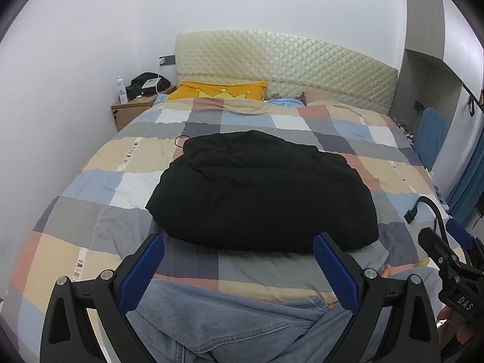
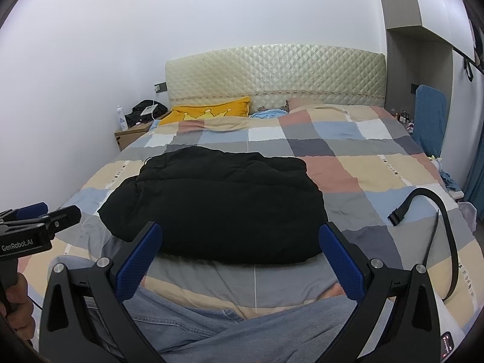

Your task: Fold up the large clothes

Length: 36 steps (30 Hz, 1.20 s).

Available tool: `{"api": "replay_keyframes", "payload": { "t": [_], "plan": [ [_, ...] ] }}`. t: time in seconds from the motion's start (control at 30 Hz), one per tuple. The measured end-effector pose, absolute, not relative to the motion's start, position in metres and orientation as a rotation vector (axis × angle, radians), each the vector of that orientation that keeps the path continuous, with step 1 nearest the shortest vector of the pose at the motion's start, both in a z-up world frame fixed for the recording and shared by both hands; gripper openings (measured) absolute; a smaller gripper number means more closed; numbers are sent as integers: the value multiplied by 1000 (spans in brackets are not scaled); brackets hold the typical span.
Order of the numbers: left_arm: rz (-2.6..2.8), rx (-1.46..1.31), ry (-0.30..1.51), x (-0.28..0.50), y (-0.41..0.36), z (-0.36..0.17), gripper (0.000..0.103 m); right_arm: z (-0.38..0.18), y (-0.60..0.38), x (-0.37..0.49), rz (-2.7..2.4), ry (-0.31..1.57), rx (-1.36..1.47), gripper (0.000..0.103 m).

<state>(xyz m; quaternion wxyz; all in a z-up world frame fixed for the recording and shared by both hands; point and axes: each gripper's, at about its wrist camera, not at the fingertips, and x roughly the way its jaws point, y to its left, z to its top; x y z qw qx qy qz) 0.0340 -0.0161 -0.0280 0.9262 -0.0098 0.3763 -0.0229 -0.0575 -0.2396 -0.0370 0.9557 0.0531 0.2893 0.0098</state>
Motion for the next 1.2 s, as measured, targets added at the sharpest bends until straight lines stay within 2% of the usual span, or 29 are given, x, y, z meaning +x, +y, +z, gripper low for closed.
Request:
{"api": "replay_keyframes", "payload": {
  "t": [1.2],
  "plan": [
    [-49,-8,759,40,-19,-24,100,-31,-235,-57,2,567,113,103]
  ]
}}
